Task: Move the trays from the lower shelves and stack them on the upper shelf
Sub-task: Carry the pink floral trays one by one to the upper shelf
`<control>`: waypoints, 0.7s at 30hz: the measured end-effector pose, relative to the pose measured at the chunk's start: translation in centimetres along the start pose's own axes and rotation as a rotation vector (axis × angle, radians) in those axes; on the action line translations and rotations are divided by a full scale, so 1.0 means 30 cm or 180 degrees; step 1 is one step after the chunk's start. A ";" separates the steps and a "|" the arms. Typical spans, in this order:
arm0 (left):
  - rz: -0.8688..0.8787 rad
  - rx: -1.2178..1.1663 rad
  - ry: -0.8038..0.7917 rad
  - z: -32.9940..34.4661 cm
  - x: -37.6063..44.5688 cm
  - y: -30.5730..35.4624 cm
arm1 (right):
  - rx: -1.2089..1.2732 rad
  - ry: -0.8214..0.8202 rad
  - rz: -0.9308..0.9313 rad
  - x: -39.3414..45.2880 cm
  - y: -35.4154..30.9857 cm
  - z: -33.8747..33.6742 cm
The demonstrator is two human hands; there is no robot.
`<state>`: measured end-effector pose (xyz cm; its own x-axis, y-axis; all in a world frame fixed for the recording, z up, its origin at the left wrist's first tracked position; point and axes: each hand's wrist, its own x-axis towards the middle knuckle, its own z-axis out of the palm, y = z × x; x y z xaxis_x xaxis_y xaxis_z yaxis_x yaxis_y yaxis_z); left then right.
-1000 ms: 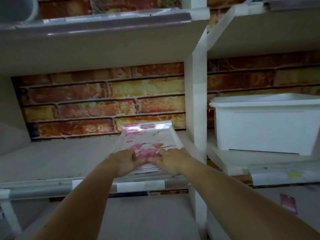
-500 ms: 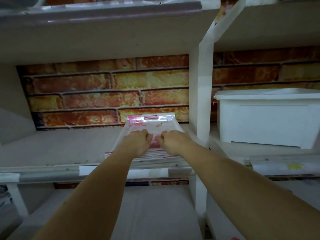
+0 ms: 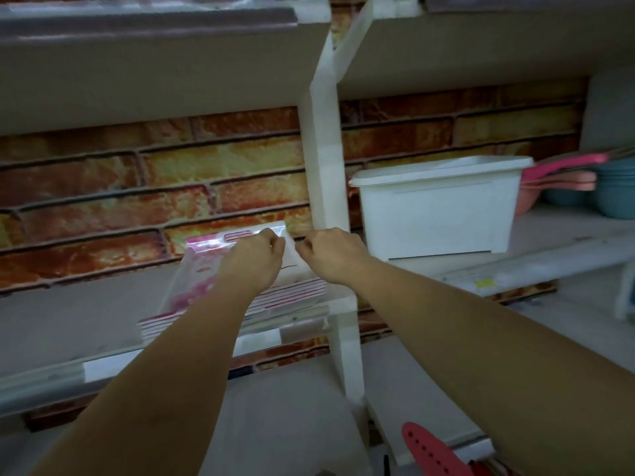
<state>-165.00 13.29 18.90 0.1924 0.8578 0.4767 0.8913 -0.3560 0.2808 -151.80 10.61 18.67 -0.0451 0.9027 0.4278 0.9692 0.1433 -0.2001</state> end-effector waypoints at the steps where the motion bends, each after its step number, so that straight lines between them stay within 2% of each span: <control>1: 0.0073 -0.0143 0.0004 0.017 0.009 0.031 | 0.0006 0.0016 0.0098 -0.015 0.032 -0.014; 11: 0.1075 -0.0799 -0.0388 0.252 -0.007 0.551 | -0.0397 0.0029 0.1229 -0.263 0.484 -0.189; 21: 0.1980 -0.0981 -0.0744 0.426 -0.245 1.248 | -0.0650 0.0083 0.2168 -0.753 1.003 -0.438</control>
<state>-127.80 -1.61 15.26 0.7387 0.5074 0.4437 0.4392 -0.8617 0.2541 -118.43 -10.79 14.57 0.5902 0.7542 0.2877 0.8059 -0.5306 -0.2625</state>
